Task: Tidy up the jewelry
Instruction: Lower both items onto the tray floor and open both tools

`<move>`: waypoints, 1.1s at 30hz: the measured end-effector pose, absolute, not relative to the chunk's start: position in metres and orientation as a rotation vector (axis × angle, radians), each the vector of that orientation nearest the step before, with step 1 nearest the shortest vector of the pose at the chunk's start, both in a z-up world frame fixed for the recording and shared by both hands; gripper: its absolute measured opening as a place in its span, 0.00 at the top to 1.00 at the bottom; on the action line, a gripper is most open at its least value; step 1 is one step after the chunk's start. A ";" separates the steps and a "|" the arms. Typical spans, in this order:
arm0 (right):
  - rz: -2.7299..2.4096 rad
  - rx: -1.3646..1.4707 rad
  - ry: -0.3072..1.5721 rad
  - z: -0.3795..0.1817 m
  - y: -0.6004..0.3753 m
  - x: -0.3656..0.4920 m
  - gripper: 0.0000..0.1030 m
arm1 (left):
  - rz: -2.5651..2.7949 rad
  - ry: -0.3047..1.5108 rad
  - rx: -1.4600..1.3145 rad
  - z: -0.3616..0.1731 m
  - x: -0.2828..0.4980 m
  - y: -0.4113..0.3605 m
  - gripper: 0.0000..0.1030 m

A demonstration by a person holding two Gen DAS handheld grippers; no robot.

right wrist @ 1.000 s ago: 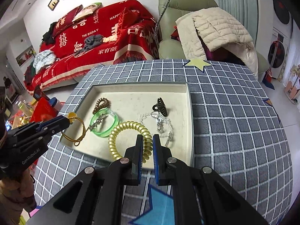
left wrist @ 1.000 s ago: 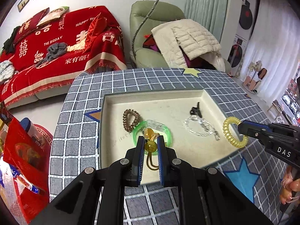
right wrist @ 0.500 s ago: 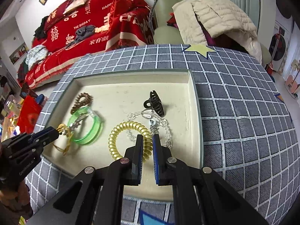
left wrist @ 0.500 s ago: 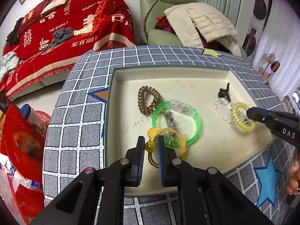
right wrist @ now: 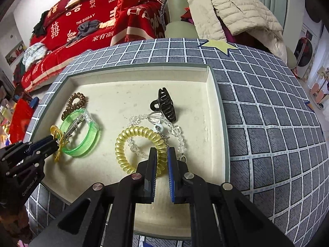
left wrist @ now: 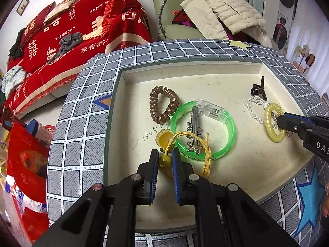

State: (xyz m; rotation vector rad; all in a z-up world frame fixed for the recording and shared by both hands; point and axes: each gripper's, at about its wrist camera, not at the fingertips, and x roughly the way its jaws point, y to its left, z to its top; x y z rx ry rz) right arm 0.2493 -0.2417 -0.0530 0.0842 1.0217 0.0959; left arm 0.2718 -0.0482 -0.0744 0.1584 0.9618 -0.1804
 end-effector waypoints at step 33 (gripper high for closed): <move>0.164 0.311 0.926 -0.011 -0.261 0.211 0.23 | -0.194 0.928 0.094 -0.050 0.259 -0.045 0.67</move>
